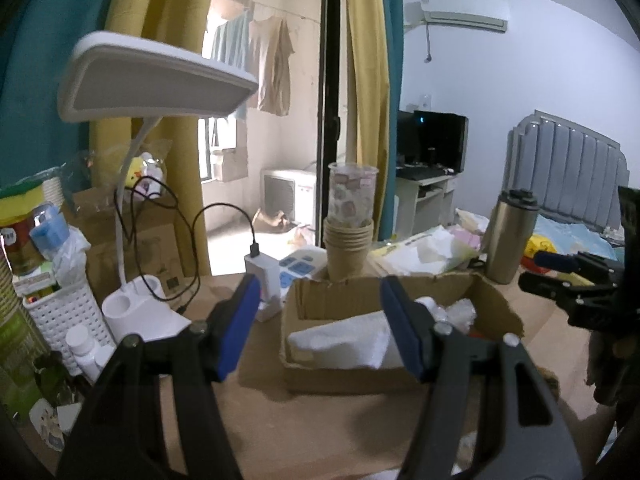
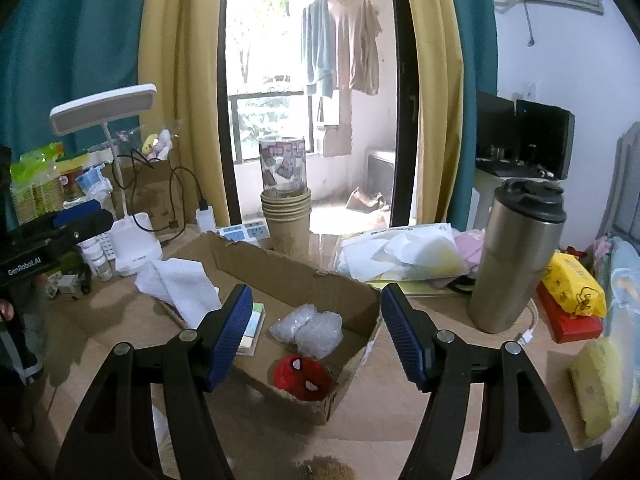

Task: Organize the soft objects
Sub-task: 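Open both tools to drop the towel and bubble wrap into the box, then move both tools back toward the remaining white towel and brown teddy plush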

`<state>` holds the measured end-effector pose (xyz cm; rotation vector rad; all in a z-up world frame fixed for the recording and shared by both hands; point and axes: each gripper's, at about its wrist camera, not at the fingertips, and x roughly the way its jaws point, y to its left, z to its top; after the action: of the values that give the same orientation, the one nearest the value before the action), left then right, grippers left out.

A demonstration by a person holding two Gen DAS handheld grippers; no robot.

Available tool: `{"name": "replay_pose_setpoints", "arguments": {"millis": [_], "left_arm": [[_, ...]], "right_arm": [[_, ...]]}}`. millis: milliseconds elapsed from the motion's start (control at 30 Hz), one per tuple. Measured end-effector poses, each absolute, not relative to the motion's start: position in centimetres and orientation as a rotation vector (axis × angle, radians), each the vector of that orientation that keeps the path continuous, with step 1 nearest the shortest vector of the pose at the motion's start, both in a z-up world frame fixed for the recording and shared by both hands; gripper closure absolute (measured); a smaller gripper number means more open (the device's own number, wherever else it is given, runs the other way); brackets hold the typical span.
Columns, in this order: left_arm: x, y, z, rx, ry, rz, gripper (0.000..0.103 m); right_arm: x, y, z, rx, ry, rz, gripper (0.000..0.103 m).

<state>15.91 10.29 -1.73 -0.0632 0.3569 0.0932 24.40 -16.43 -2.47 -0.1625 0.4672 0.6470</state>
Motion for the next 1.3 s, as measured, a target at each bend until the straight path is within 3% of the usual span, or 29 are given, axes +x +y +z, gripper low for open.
{"name": "replay_pose_setpoints", "arguments": {"millis": [467,1300], "left_arm": [[12.1,8.1,-2.5,-0.096,0.404,0.021,0.038],[11.2,2.6,-10.1,-0.005,0.757,-0.113,0.038]], "right_arm": [[21.0,-19.6,-2.7,-0.159,0.473,0.616,0.032],[18.9,-21.7,-7.4,-0.144,0.624,0.596,0.027]]}}
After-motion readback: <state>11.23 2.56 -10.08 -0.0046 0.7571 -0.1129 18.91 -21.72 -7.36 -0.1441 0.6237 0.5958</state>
